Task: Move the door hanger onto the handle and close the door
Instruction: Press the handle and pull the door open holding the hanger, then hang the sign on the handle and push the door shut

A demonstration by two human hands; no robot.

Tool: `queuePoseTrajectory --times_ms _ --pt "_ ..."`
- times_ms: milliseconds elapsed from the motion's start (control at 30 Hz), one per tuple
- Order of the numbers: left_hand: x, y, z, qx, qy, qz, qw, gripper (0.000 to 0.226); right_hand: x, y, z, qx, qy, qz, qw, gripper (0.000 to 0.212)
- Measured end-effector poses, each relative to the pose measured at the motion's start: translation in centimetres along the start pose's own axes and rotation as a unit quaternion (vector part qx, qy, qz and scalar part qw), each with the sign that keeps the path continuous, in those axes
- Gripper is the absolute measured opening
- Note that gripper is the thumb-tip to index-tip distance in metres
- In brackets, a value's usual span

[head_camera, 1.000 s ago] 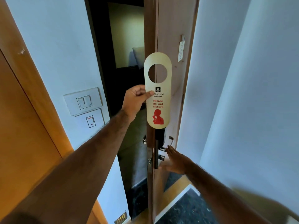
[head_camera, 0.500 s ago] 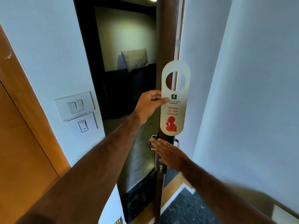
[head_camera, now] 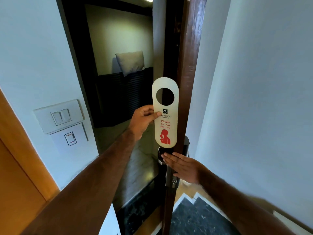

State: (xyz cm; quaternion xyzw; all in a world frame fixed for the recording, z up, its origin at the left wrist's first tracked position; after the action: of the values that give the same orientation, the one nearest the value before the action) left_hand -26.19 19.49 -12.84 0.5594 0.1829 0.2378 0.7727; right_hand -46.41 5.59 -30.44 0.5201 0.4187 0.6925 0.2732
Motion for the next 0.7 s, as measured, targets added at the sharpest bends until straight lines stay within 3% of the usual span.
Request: queuePoseTrajectory --times_ms 167,300,400,467,533,633,700 --pt "1.0 -2.7 1.0 0.046 0.030 -0.010 0.998 0.027 -1.5 0.4 -2.1 -0.003 -0.009 0.013 1.000 0.078" --pt "1.5 -5.7 1.5 0.110 0.041 -0.009 0.993 0.021 -3.1 0.8 -3.7 -0.007 -0.004 0.022 1.000 0.077" --pt "1.1 -9.1 1.8 0.167 0.065 0.056 0.982 0.027 -4.5 0.9 -4.7 -0.011 0.006 0.043 0.999 0.077" --pt "0.3 -11.7 1.7 0.202 0.084 0.092 0.971 0.019 -5.1 0.8 -5.4 -0.016 0.017 0.042 0.999 0.075" --pt "-0.6 -13.9 1.5 0.230 0.051 0.078 0.969 0.023 -6.0 0.8 -6.2 -0.011 0.024 0.024 0.999 0.074" --pt "-2.2 -16.0 1.0 0.240 -0.074 0.057 0.966 0.031 -7.0 0.9 -7.1 -0.005 0.032 0.005 0.999 0.074" --pt "-2.7 -17.8 1.1 0.251 -0.107 0.140 0.952 0.041 -7.7 0.9 -7.8 -0.003 0.039 -0.005 0.999 0.073"
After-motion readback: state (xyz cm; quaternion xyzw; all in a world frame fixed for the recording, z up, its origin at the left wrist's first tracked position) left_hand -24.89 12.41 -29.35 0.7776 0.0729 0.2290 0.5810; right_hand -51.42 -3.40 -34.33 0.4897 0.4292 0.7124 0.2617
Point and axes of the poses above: each hand's wrist, its own z-axis towards the middle knuckle, its own x-axis out of the back of the hand, y = z × x, the point moved 1 cm from there along z, towards the middle knuckle, and after that the axes turned 4 degrees about x, right-handed, at the moved point
